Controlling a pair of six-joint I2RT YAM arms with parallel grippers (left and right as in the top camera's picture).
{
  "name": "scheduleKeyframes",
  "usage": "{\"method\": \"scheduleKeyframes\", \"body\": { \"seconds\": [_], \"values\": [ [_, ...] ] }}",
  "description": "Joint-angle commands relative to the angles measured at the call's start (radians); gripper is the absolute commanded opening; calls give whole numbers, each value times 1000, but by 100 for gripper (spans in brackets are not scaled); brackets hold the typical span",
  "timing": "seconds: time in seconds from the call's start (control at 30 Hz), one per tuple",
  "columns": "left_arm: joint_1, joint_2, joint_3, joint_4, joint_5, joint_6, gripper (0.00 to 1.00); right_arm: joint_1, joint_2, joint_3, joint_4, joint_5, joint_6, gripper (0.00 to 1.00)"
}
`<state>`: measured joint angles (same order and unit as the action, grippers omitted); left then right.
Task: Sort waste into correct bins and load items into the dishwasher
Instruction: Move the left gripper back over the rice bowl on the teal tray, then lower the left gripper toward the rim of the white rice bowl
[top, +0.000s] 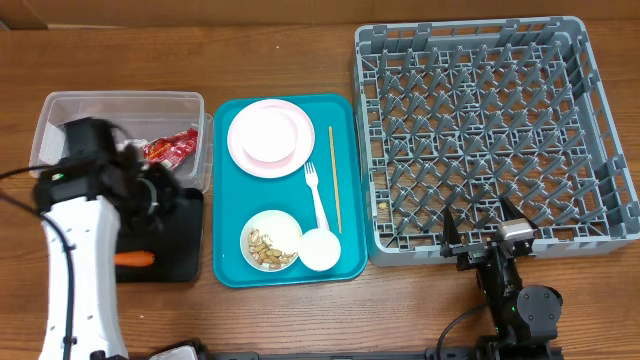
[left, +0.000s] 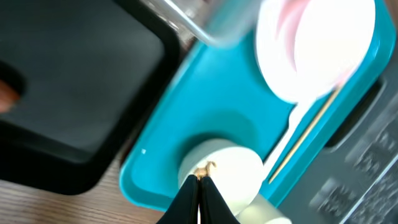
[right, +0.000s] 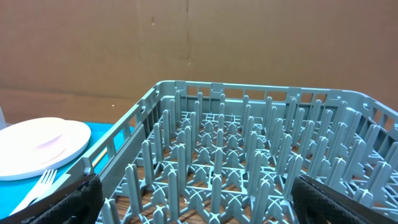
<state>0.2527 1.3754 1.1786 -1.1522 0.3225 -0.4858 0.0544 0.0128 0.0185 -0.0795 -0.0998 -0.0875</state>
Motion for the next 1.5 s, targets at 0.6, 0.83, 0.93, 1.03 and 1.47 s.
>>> {"method": "scheduleKeyframes", "body": {
  "seconds": [0.6, 0.83, 0.93, 1.03, 1.47],
  "values": [
    [-534, -11, -69, 140, -341, -85, 34, 5, -8, -11, 3, 1, -7, 100],
    [-535, -5, -170, 209, -330, -97, 41, 5, -8, -11, 4, 1, -7, 100],
    [-535, -5, -215, 230, -330, -97, 44, 5, -8, -11, 3, 1, -6, 100],
    [-535, -4, -256, 258, -308, -71, 46, 5, -8, -11, 3, 1, -7, 100],
    [-535, -3, -340, 303, -268, 27, 47, 5, -8, -11, 4, 1, -7, 100]
  ]
}}
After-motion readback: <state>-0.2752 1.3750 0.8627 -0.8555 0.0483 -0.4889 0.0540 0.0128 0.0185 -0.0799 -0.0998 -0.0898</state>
